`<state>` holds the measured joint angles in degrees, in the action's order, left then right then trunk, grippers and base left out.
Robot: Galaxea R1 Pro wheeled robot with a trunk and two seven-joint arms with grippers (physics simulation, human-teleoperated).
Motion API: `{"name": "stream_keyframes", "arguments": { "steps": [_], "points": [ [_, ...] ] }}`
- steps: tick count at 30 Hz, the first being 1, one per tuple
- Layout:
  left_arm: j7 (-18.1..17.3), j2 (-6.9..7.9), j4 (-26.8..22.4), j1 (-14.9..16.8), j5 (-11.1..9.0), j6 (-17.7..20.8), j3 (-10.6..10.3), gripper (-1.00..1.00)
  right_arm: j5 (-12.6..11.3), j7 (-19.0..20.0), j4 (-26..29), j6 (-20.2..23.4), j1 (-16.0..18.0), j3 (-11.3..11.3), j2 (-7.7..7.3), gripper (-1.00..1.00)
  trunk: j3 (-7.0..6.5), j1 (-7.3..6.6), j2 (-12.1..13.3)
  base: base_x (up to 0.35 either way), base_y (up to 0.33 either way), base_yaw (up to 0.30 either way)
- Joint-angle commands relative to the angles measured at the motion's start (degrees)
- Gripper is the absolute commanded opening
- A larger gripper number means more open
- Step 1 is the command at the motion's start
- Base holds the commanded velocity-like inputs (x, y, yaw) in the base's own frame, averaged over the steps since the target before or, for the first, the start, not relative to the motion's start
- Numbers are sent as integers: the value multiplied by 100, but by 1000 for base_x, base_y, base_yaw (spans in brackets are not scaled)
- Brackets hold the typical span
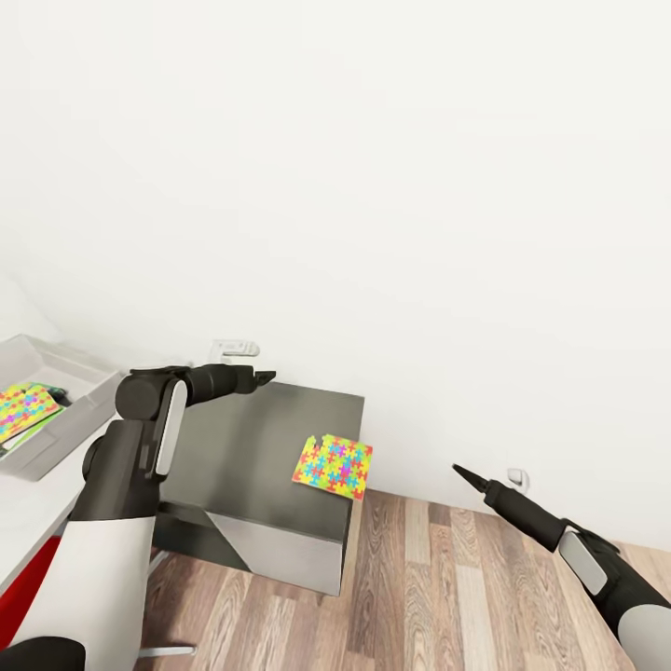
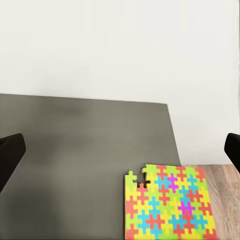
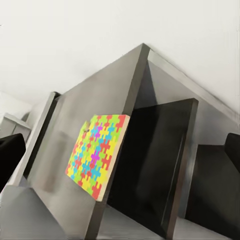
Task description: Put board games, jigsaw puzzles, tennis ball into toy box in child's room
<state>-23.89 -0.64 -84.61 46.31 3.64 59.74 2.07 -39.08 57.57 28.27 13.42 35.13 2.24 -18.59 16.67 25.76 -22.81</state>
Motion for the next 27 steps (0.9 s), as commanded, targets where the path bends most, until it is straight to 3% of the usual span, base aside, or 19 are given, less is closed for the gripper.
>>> {"name": "stream_keyframes", "arguments": {
  "steps": [1,27],
  "points": [
    [-45,-6,-5,5,40,26,13,100,-46,18,-9,53,4,2,-2,100,1,2,-11,-88,0,0],
    [-45,-6,-5,-17,40,26,4,100,-56,18,-41,29,7,4,-4,100,-245,2,-11,-27,0,0]
  ]
}}
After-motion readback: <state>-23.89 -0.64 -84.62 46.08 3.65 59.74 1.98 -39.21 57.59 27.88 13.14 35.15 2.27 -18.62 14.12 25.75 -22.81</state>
